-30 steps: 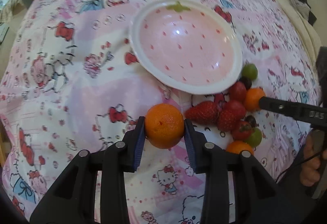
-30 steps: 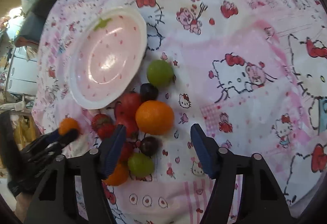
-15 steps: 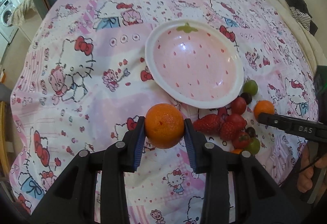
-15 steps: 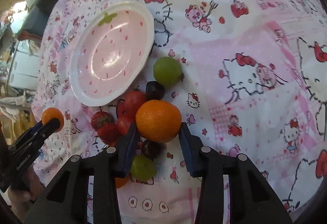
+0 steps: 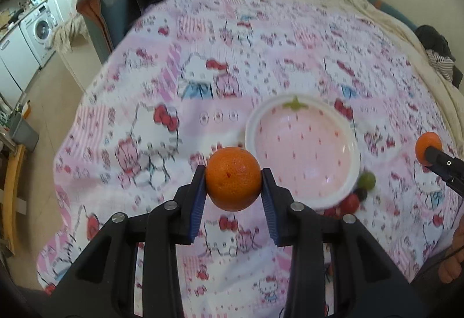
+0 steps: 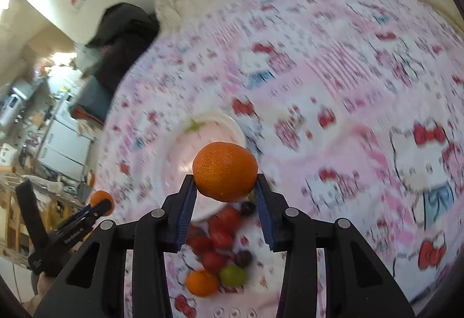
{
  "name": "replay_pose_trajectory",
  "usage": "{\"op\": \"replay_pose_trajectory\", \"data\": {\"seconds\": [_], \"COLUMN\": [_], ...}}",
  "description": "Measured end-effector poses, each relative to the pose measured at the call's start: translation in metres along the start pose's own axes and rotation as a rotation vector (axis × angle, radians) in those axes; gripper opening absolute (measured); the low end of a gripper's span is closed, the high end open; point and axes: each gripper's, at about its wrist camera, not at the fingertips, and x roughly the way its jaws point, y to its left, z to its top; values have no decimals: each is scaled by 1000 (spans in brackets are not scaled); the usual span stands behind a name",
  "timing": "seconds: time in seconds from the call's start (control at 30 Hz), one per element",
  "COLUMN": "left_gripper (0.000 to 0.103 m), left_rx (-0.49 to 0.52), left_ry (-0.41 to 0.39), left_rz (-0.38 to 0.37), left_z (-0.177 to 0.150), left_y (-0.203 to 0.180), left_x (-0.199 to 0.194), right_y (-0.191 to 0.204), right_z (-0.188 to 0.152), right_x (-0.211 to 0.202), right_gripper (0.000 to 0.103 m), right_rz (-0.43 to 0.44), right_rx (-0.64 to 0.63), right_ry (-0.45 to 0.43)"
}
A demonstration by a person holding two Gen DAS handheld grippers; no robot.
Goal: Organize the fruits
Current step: 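Lift both held oranges and carry them over the white plate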
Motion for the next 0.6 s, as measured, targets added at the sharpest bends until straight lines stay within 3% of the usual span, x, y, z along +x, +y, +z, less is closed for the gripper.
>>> {"op": "replay_pose_trajectory", "data": {"seconds": [0.4, 0.6], "left_gripper": [32, 32], "left_rx": [63, 134], "left_ry": [-75, -65], "left_rz": [-5, -30], "left_z": [65, 78], "left_y": [-18, -35], "left_x": [11, 47], "right_y": [38, 39], "right_z": [50, 68], "right_x": [30, 67], "right_gripper": [42, 42], "right_rz": [44, 33], "right_rx": [-176, -197], "right_ry": [-75, -35]}}
